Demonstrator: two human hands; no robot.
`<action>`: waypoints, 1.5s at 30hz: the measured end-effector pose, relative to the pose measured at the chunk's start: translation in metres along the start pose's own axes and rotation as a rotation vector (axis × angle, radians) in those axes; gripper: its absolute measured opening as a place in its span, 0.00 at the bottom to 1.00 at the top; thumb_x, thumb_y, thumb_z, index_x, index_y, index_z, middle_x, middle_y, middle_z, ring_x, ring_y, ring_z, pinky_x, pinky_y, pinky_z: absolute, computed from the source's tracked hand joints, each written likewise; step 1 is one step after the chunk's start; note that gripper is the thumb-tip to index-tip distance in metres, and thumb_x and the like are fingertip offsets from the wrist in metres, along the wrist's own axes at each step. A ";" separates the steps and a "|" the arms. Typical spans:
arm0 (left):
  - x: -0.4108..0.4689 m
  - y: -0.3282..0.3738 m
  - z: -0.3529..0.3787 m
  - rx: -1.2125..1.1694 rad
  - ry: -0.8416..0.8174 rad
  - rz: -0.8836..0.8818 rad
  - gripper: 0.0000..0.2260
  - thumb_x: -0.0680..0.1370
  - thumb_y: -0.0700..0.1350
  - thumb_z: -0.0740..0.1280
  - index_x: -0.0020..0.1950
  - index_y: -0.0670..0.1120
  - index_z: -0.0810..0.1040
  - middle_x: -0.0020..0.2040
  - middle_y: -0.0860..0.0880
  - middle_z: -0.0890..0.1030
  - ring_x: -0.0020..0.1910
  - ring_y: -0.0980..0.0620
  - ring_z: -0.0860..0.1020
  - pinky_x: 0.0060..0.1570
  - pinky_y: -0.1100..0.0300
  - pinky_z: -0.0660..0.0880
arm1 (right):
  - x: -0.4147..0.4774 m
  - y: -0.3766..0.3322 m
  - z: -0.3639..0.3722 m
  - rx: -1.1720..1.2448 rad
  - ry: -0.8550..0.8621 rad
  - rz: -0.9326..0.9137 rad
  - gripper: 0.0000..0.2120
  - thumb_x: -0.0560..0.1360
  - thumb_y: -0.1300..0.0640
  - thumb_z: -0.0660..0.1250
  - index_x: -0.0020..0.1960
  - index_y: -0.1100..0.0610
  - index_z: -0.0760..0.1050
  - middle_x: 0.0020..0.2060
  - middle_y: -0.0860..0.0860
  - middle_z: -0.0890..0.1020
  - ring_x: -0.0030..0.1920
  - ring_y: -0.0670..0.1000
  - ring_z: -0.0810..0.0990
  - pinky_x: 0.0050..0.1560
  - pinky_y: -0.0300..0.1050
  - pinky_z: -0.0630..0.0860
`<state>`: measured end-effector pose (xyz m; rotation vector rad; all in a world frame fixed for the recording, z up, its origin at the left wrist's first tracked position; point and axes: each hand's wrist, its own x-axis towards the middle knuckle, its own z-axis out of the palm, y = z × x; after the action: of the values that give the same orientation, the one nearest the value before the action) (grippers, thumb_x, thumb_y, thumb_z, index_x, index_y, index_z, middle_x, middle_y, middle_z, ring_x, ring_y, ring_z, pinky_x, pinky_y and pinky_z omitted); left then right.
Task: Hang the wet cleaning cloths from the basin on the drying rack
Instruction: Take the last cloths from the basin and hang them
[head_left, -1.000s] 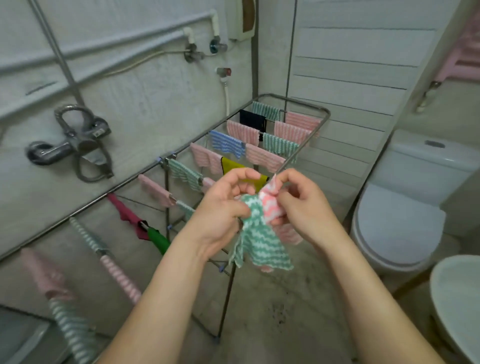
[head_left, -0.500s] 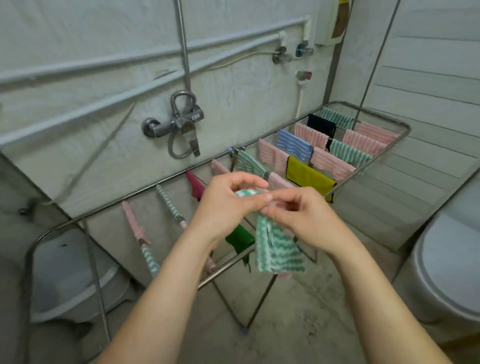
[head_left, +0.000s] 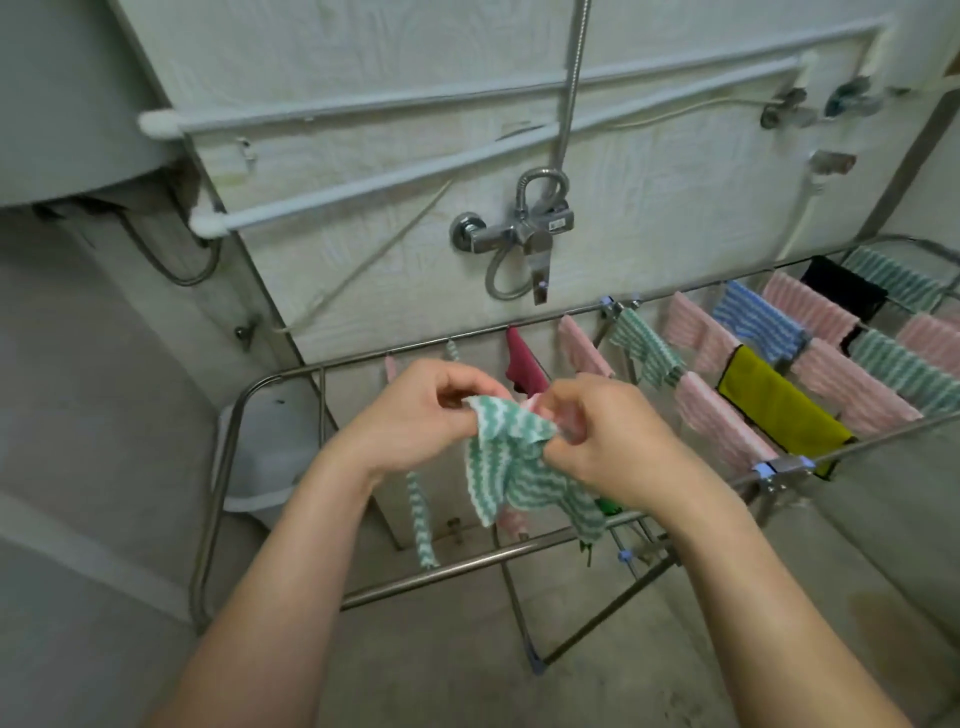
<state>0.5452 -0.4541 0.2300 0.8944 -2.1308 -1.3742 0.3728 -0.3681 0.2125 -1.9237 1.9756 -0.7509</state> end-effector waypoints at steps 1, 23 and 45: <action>-0.001 -0.001 -0.001 -0.050 0.051 -0.006 0.11 0.73 0.30 0.68 0.42 0.45 0.82 0.35 0.55 0.82 0.34 0.63 0.78 0.37 0.71 0.72 | 0.005 0.001 0.003 -0.016 -0.002 -0.025 0.05 0.68 0.58 0.69 0.42 0.50 0.76 0.34 0.45 0.71 0.34 0.41 0.69 0.35 0.39 0.64; -0.037 -0.017 -0.066 -0.188 0.894 -0.207 0.16 0.80 0.53 0.58 0.43 0.43 0.76 0.35 0.45 0.78 0.33 0.51 0.76 0.29 0.65 0.68 | 0.091 -0.019 0.083 0.757 -0.722 -0.073 0.05 0.72 0.60 0.74 0.47 0.59 0.84 0.46 0.53 0.86 0.49 0.52 0.84 0.58 0.47 0.76; 0.000 -0.242 -0.176 -0.471 0.929 -0.810 0.21 0.78 0.58 0.59 0.65 0.46 0.73 0.58 0.47 0.77 0.52 0.49 0.76 0.56 0.55 0.71 | 0.227 -0.062 0.249 0.867 -0.399 0.542 0.10 0.78 0.66 0.60 0.51 0.67 0.79 0.49 0.65 0.83 0.48 0.58 0.83 0.54 0.53 0.78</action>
<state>0.7302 -0.6353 0.0792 1.8069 -0.7167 -1.2866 0.5430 -0.6324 0.0761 -0.8920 1.4452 -0.7931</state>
